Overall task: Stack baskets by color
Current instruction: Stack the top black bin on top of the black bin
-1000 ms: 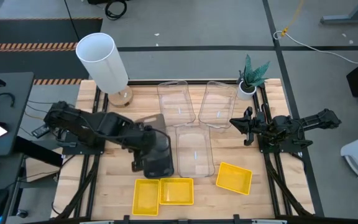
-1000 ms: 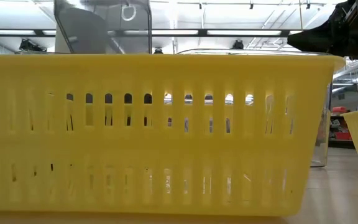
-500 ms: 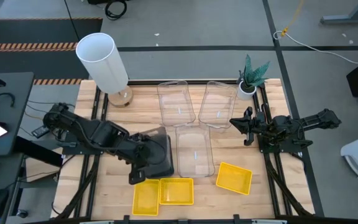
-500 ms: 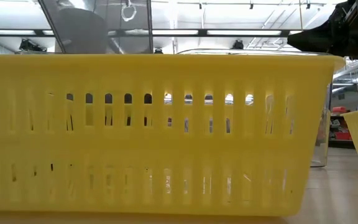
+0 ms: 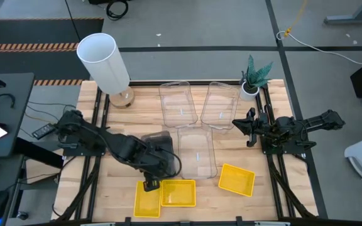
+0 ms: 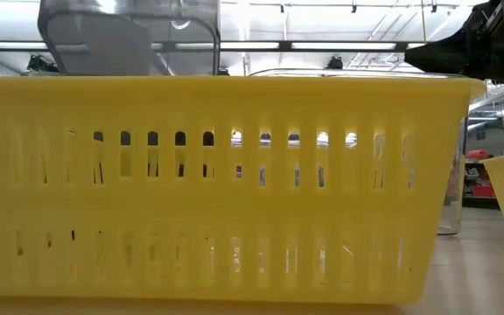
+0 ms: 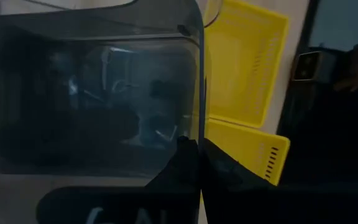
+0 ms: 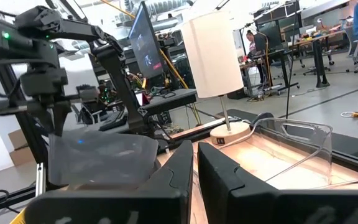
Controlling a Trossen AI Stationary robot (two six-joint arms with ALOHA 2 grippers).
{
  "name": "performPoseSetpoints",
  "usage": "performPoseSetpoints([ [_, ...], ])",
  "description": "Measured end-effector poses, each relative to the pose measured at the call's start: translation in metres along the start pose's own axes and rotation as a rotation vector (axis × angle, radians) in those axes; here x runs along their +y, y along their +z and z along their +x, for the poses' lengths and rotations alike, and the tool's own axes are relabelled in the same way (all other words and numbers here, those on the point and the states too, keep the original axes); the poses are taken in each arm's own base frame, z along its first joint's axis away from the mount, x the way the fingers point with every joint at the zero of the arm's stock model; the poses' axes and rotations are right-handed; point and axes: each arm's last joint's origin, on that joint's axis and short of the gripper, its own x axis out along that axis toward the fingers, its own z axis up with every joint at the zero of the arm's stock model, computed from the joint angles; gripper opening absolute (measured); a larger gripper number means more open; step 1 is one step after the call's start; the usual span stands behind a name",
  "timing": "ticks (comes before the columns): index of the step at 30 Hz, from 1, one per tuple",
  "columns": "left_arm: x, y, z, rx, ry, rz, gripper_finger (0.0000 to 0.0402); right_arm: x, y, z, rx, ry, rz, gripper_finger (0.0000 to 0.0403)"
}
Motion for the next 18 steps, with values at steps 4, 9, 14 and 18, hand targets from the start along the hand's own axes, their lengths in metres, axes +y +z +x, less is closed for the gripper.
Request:
performPoseSetpoints([
  [4, -0.002, 0.001, 0.016, 0.056, 0.046, -0.002, 0.0006, 0.000, 0.000, 0.000, 0.000, 0.000, 0.000, 0.0030],
  [9, -0.004, -0.001, 0.039, 0.143, 0.117, 0.026, 0.0006, 0.000, 0.000, 0.000, 0.000, 0.000, 0.000, 0.0030],
  [14, -0.004, -0.003, 0.060, 0.224, 0.178, 0.053, 0.0007, 0.000, 0.000, 0.000, 0.000, 0.000, 0.000, 0.0030],
  [18, -0.006, -0.006, 0.073, 0.278, 0.213, 0.089, 0.0007, 0.000, 0.000, 0.000, 0.000, 0.000, 0.000, 0.0030],
])
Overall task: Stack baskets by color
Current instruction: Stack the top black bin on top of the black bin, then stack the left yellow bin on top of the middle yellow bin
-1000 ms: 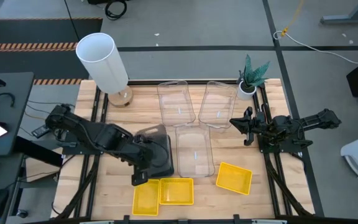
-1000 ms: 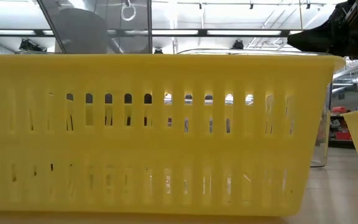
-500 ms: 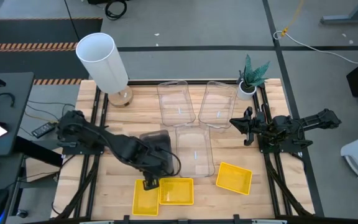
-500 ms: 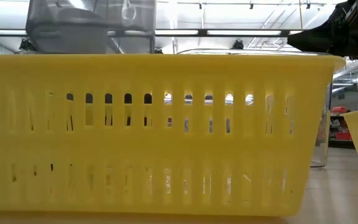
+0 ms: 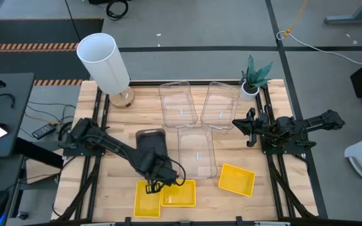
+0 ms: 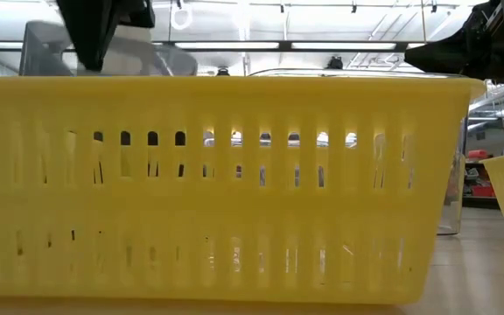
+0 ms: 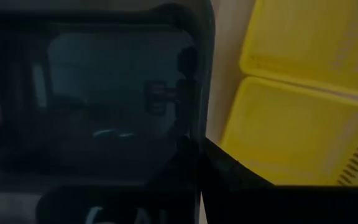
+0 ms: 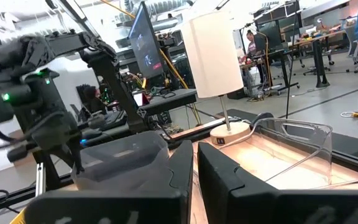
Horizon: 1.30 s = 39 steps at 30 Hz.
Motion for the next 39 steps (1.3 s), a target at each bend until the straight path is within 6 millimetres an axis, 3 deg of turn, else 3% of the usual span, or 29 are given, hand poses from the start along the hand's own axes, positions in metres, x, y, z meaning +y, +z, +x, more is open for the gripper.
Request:
performPoseSetpoints([
  [4, -0.005, -0.003, 0.004, 0.010, 0.038, 0.033, 0.0028, 0.000, 0.000, 0.000, 0.000, 0.000, 0.000, 0.0030],
  [13, -0.012, -0.012, 0.002, -0.025, 0.115, 0.089, 0.0138, 0.000, 0.000, 0.000, 0.000, 0.000, 0.000, 0.0030],
  [17, -0.017, -0.016, 0.002, -0.063, 0.169, 0.164, 0.0165, 0.000, 0.000, 0.000, 0.000, 0.000, 0.000, 0.0030],
  [24, -0.020, -0.027, 0.000, -0.064, 0.304, 0.287, 0.0153, 0.000, 0.000, 0.000, 0.000, 0.000, 0.000, 0.0030],
  [28, -0.025, -0.039, -0.012, -0.134, 0.354, 0.336, 0.0138, 0.000, 0.000, 0.000, 0.000, 0.000, 0.000, 0.0030],
  [33, -0.028, -0.065, -0.027, -0.248, 0.365, 0.386, 0.0126, 0.000, 0.000, 0.000, 0.001, 0.000, -0.001, 0.0030],
  [39, -0.014, -0.097, -0.025, -0.367, 0.273, 0.360, 0.0117, 0.000, 0.000, 0.000, 0.000, 0.000, 0.000, 0.0030],
])
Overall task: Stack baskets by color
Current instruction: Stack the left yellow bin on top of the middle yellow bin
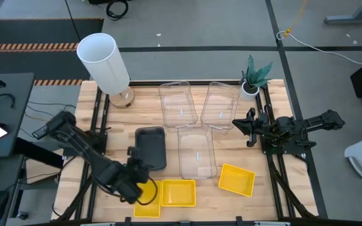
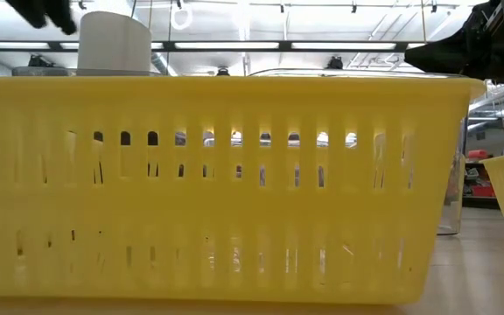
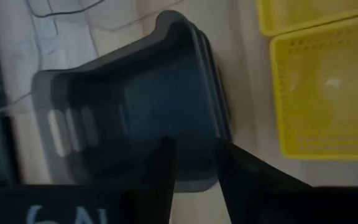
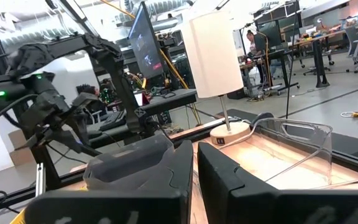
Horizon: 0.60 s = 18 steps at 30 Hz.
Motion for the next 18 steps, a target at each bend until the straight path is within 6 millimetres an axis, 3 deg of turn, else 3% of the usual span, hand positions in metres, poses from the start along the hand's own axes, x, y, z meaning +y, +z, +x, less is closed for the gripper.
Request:
performPoseSetpoints([
  [5, 0.002, -0.014, -0.017, -0.049, -0.104, -0.143, 0.0117, 0.000, 0.000, 0.000, 0.000, 0.000, 0.000, 0.0030],
  [11, -0.010, -0.013, -0.032, -0.042, -0.326, -0.352, 0.0117, 0.000, 0.000, 0.000, 0.000, 0.000, 0.000, 0.0030],
  [15, -0.032, -0.015, -0.034, -0.013, -0.422, -0.325, 0.0117, 0.000, 0.000, 0.000, 0.000, 0.000, 0.000, 0.0030],
  [18, -0.046, -0.020, -0.033, -0.009, -0.416, -0.208, 0.0117, 0.000, 0.000, 0.000, 0.000, 0.000, 0.000, 0.0030],
])
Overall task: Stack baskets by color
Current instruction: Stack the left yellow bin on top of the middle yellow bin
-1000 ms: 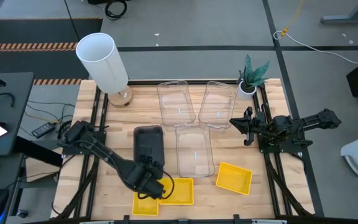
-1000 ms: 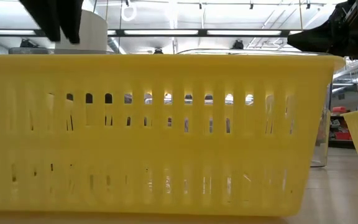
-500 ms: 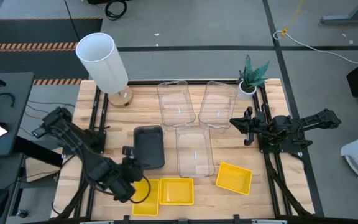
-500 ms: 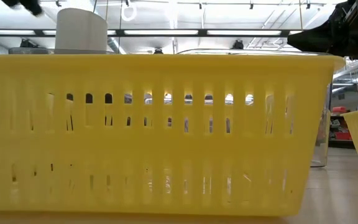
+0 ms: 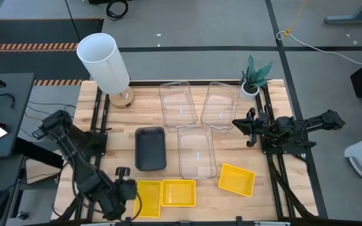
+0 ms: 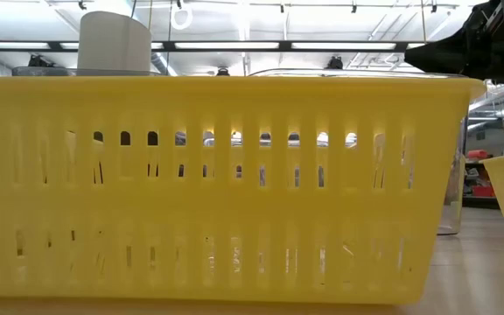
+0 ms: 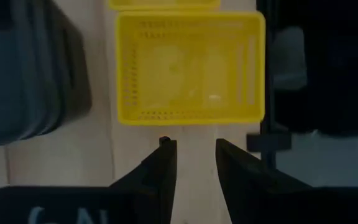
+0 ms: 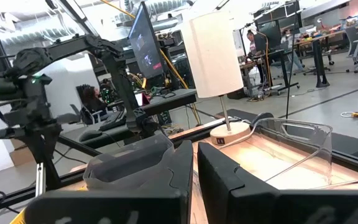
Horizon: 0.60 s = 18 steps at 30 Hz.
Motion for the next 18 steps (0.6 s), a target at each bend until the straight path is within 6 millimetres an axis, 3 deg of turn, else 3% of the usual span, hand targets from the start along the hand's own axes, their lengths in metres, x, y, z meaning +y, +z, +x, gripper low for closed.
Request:
performPoseSetpoints([
  [9, -0.002, -0.007, 0.008, -0.010, 0.191, 0.509, 0.0117, 0.000, 0.000, 0.000, 0.000, 0.000, 0.000, 0.0030],
  [18, 0.010, -0.015, 0.008, 0.103, 0.327, 0.850, 0.0117, 0.000, 0.000, 0.000, 0.000, 0.000, 0.000, 0.0030],
])
